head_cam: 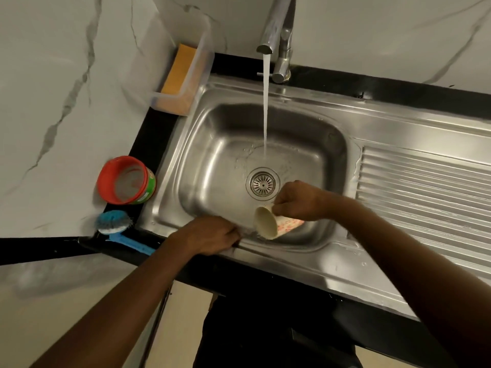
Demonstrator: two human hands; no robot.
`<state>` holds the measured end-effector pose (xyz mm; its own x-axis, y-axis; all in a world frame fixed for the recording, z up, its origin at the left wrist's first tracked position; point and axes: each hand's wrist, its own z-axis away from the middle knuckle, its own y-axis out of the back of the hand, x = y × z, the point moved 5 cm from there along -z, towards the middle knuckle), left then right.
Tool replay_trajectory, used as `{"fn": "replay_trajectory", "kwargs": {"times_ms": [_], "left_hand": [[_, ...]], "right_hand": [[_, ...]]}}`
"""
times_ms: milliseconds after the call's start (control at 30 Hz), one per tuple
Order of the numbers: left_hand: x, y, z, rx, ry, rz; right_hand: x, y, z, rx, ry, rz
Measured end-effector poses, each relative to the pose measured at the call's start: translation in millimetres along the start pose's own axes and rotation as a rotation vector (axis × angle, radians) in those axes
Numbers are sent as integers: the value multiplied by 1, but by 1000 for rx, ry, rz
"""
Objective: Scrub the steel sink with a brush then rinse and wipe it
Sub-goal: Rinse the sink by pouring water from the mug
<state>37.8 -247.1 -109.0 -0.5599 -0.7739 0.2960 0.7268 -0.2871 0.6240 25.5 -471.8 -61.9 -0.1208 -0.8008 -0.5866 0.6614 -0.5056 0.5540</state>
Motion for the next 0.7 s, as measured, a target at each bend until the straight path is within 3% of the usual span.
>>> {"fn": "replay_trajectory", "kwargs": {"times_ms": [100,233,333,467,600,700], "left_hand": [[7,-5,-6,-70,-25,-5],[-21,8,-9,-99,137,-167],[-46,21,-11,-188,244,-378],[-85,33,-26,-211,257,-632],[-87,44,-27,-231,196,-930],[-81,41,-27,-336,224,-841]], "right_hand": [[31,17,11,-25,-112,1],[51,26,1,37,-241,-70],[34,19,-22,153,-252,-183],[-19,2,-54,329,-201,-431],[-52,-9,-71,244,-97,-498],[-50,-13,-68,118,-66,-457]]}}
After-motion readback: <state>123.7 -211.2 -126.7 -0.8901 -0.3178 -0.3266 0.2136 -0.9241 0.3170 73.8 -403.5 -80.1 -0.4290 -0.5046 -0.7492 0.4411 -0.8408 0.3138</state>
